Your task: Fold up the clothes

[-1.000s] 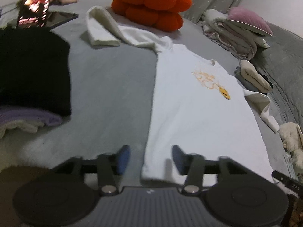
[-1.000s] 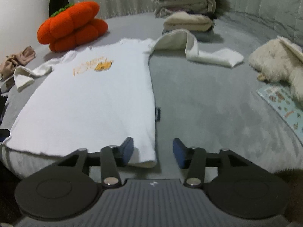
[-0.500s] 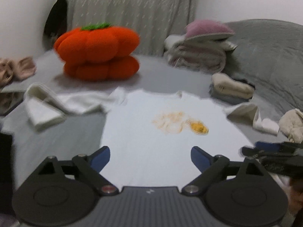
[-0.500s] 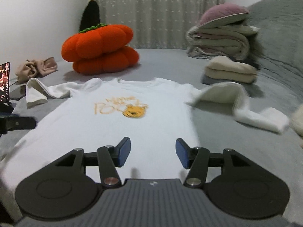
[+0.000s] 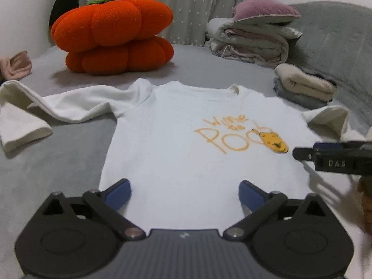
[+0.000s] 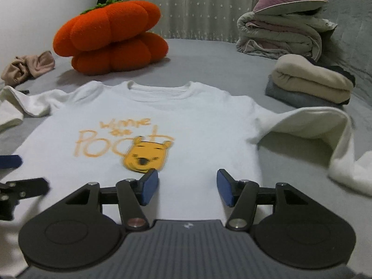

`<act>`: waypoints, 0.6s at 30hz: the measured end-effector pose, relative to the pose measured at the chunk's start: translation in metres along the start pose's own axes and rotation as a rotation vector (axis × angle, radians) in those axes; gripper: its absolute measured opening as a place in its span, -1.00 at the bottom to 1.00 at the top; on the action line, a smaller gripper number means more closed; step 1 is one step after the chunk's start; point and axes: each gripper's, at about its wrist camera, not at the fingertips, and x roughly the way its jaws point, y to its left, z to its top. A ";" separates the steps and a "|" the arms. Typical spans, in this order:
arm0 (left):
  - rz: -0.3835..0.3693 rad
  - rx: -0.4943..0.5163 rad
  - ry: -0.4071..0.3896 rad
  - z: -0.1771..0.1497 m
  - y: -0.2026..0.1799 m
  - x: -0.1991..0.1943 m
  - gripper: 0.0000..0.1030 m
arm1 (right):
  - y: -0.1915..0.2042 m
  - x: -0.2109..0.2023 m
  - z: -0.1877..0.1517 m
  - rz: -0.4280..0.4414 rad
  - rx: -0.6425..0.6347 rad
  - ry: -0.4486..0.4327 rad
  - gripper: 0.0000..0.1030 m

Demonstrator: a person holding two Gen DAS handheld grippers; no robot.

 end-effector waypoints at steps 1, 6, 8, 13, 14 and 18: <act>0.005 0.007 0.003 -0.001 -0.001 0.001 0.99 | -0.008 -0.001 -0.003 0.000 0.001 0.000 0.17; 0.054 0.074 0.022 -0.003 -0.012 0.007 0.99 | -0.044 -0.016 -0.016 0.057 0.050 -0.010 0.11; 0.060 0.084 0.025 -0.003 -0.012 0.009 0.99 | -0.044 -0.024 -0.022 -0.012 0.012 -0.010 0.39; 0.049 0.071 0.023 -0.003 -0.009 0.010 0.99 | -0.064 -0.046 -0.042 -0.054 0.081 -0.003 0.54; 0.050 0.073 0.022 -0.002 -0.009 0.010 0.99 | -0.067 -0.051 -0.044 -0.059 0.097 0.002 0.55; 0.046 0.070 0.021 -0.002 -0.008 0.010 0.99 | -0.062 -0.072 -0.055 -0.103 0.096 0.033 0.66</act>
